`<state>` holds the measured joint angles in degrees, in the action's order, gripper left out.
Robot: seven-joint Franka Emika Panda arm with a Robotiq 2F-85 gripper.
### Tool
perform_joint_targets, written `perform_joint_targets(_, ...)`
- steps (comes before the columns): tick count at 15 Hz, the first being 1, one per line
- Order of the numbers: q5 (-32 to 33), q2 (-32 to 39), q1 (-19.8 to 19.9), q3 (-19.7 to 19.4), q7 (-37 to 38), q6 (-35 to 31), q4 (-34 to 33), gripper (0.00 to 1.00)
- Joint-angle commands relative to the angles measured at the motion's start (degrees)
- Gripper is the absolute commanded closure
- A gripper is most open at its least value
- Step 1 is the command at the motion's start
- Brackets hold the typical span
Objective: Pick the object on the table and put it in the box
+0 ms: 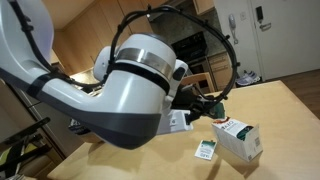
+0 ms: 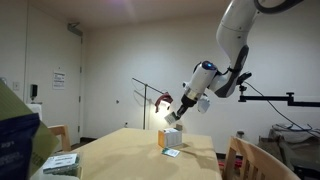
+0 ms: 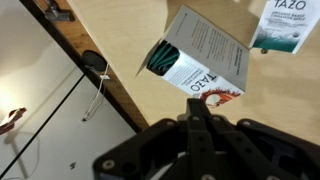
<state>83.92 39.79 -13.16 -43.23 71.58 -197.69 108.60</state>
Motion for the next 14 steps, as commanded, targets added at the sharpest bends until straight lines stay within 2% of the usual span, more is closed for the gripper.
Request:
perform_joint_targets(1,6.2,-5.8,8.9,9.1,-2.5,-0.5,5.2,1.0)
perform_joint_targets(2,8.7,-5.8,11.0,11.0,-1.7,-0.1,5.6,1.0)
perform_joint_targets(3,9.3,-4.9,10.8,10.3,-0.5,-0.1,6.0,1.0)
perform_joint_targets(4,6.9,-3.2,9.6,9.2,-1.4,-0.1,3.7,1.0)
perform_joint_targets(11,7.0,-2.9,10.0,9.7,-1.5,-0.1,3.8,1.0)
perform_joint_targets(14,9.4,-1.2,9.2,9.0,0.2,0.4,4.8,1.0)
